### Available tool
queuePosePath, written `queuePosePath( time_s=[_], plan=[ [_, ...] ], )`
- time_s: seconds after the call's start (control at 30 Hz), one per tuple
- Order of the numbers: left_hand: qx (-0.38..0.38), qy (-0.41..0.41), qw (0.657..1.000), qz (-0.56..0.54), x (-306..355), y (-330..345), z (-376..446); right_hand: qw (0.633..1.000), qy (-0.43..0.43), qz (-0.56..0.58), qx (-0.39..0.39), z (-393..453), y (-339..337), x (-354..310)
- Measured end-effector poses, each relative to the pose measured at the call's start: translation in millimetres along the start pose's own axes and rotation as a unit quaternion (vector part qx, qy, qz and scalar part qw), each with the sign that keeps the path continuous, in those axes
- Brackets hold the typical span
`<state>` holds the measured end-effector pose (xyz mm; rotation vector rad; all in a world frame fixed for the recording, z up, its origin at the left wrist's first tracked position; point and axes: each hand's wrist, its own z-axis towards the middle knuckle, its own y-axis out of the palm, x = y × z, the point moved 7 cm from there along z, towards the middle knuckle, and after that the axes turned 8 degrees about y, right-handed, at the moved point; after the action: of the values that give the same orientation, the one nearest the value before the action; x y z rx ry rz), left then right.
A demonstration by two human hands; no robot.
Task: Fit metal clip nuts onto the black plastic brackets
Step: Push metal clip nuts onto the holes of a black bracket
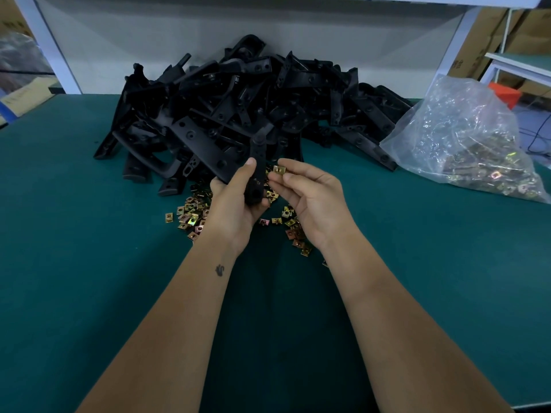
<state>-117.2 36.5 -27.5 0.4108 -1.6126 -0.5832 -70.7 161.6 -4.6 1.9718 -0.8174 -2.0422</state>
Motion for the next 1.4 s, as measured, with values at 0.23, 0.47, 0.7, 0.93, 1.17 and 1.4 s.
queuePosePath(
  time_s=[0.23,0.47,0.7,0.93,1.17,1.4],
  plan=[
    [-0.035,-0.031,0.999,0.011,-1,5,-4,1.0,0.002,-0.017,0.021,-1,-3,-2],
    [-0.075,-0.045,0.995,0.038,-4,9,-6,1.0,0.003,0.008,0.025,0,-5,-4],
    [-0.081,-0.046,0.995,0.037,-4,9,-7,0.999,-0.001,0.034,0.025,0,-6,-5],
    [-0.08,-0.039,0.996,0.02,-4,11,-7,0.999,-0.002,0.033,0.031,-1,-7,-6],
    [-0.069,-0.033,0.997,-0.001,-3,9,-4,0.999,0.013,0.017,0.032,0,-5,-1],
    [-0.079,-0.039,0.996,-0.005,-3,9,-4,0.999,0.017,0.026,0.036,0,-3,0]
  ],
)
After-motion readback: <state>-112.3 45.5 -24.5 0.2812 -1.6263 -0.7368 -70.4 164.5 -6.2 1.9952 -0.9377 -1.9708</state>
